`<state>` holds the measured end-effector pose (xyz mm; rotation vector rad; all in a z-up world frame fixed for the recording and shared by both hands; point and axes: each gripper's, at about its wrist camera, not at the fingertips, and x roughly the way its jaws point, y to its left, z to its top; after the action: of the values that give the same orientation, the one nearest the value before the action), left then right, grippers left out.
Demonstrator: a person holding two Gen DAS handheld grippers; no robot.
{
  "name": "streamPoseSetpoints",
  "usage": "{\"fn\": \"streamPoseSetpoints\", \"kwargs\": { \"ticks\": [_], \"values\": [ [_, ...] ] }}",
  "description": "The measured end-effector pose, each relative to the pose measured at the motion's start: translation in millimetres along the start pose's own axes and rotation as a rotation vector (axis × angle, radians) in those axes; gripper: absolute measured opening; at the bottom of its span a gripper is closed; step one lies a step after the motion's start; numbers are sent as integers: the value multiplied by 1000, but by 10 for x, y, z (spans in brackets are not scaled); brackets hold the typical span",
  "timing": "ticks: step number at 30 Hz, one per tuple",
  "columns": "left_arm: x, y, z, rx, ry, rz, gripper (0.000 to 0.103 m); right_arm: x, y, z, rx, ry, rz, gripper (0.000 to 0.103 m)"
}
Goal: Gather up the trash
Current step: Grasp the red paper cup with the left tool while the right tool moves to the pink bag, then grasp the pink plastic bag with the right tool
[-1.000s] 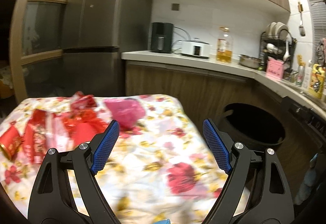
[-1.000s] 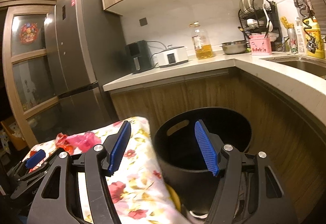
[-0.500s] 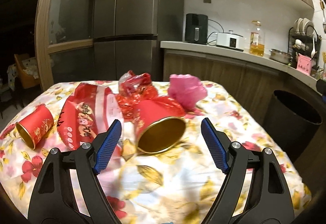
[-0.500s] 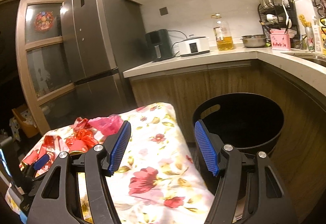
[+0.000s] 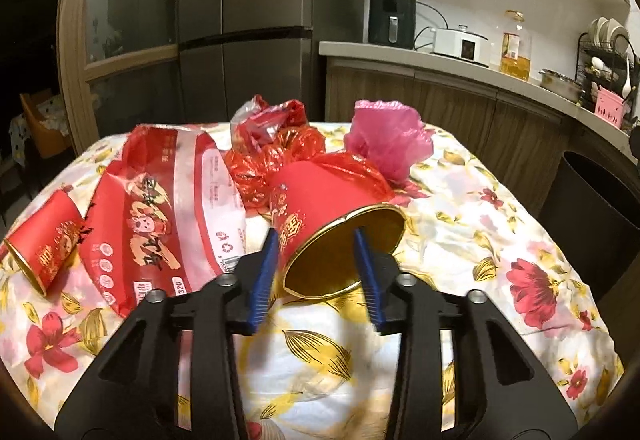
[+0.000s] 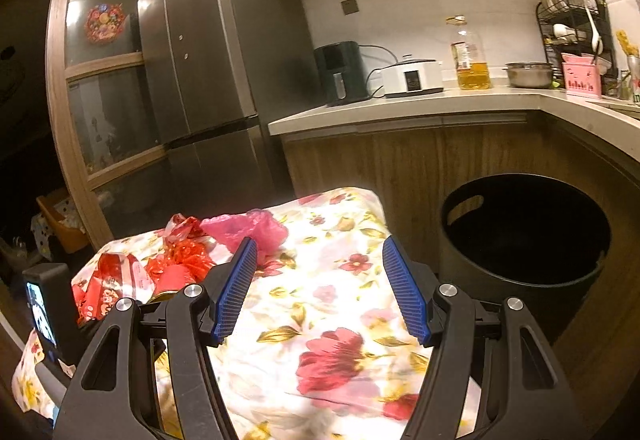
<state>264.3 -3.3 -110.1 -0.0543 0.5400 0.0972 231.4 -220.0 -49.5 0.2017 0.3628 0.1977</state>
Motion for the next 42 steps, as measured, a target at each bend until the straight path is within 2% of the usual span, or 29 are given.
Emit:
{"fn": "streamPoseSetpoints", "kwargs": {
  "ticks": [4, 12, 23, 30, 37, 40, 42],
  "values": [
    [57, 59, 1, -29, 22, -13, 18, 171, 155, 14, -20, 10, 22, 65],
    [104, 157, -1, -77, 40, -50, 2, 634, 457, 5, -67, 49, 47, 65],
    [-196, 265, 6, -100, -57, -105, 2, 1223, 646, 176, -64, 60, 58, 65],
    [-422, 494, 74, -130, -108, -116, 2, 1557, 851, 160, -92, 84, 82, 65],
    [-526, 593, 151, -134, -138, -125, 2, 1798, 1022, 91, -119, 117, 104, 65],
    [-503, 615, 169, -137, -134, -129, 2, 1929, 1033, 37, -130, 159, 96, 65],
    [-494, 638, 163, -142, -129, -128, 2, 1970, 1017, 9, -125, 180, 94, 61]
  ]
}}
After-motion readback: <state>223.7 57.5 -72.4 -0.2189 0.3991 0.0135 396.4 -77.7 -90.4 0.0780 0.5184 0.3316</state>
